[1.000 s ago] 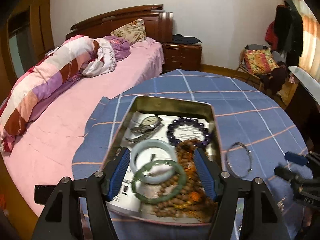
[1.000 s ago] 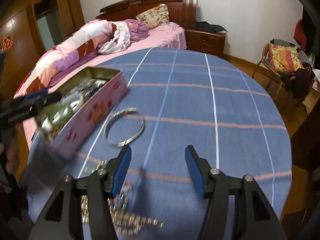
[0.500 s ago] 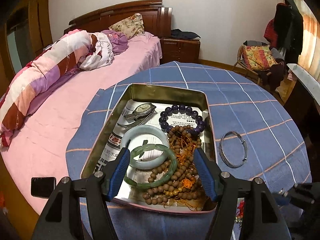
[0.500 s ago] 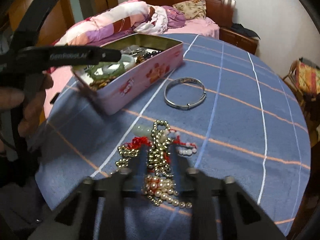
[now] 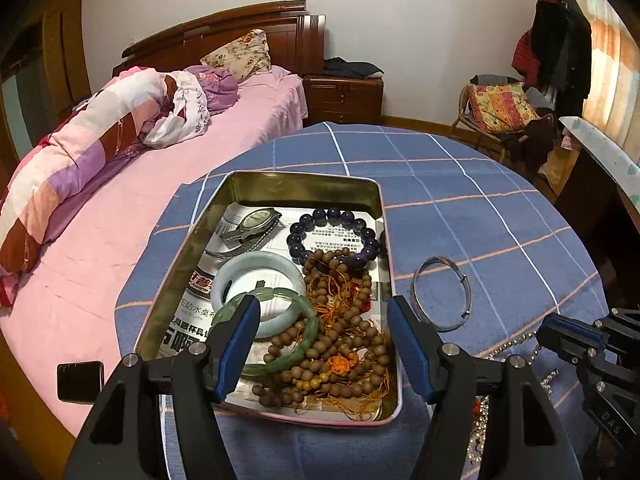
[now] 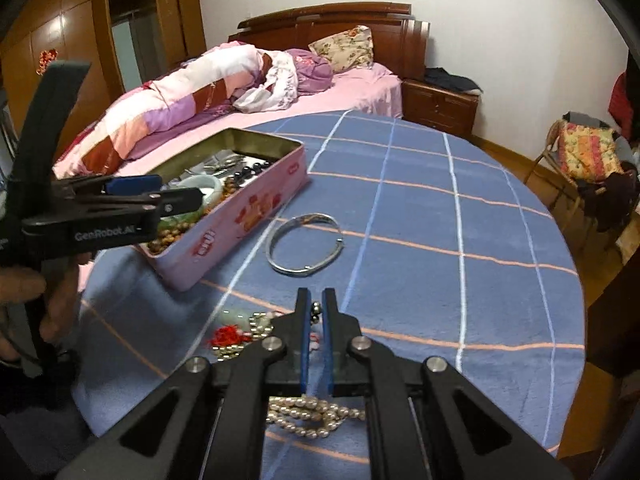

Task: Organize jewelry
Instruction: 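Move the right tool to the gold chain while the left tool moves to the silver bangle, then grasp the silver bangle with the left tool while the right tool grasps the gold chain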

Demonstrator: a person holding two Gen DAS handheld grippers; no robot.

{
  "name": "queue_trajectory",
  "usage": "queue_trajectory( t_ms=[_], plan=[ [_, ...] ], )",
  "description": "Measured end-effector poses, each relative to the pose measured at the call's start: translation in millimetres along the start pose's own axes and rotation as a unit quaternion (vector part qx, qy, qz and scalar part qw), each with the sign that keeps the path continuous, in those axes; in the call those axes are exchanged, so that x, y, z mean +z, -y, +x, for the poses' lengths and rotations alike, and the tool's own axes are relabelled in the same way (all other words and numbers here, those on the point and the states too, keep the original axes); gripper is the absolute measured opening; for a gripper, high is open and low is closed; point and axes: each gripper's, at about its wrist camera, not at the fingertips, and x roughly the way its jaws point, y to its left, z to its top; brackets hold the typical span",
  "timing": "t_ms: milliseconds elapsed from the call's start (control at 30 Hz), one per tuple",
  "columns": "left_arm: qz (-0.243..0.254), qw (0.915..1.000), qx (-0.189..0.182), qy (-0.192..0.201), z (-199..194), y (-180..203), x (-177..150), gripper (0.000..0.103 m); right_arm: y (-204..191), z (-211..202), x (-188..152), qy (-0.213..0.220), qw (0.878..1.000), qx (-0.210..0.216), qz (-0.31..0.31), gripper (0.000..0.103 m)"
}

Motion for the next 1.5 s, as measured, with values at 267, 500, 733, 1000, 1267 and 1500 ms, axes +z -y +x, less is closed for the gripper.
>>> queue_trajectory(
  t_ms=[267,500,733,1000,1267,1500],
  plan=[
    [0.006,0.9999,0.002,-0.008,4.6,1.8,-0.8,0.066,9.1,-3.1,-1.9,0.011,1.0,0.001,0.015,0.008],
    [0.013,0.9999,0.002,-0.006,4.4,5.7,0.5,0.066,11.3,-24.5,14.2,0.064,0.998,-0.009,0.024,0.008],
    [0.025,0.9997,0.001,0.003,1.9,14.2,7.6,0.066,63.4,-15.4,20.0,0.071,0.992,-0.05,0.093,0.008],
    [0.052,0.9986,-0.002,0.005,6.6,39.2,10.5,0.066,103.9,15.3,-6.3,0.016,0.987,-0.07,0.142,0.011],
    [0.093,0.9956,-0.017,0.002,17.5,75.2,11.3,0.066,113.8,0.2,-10.3,0.022,0.985,-0.078,0.152,0.059],
    [0.135,0.9904,-0.026,-0.016,39.0,110.7,7.4,0.066,114.4,3.4,-13.4,0.026,0.984,-0.092,0.152,0.07]
  ],
)
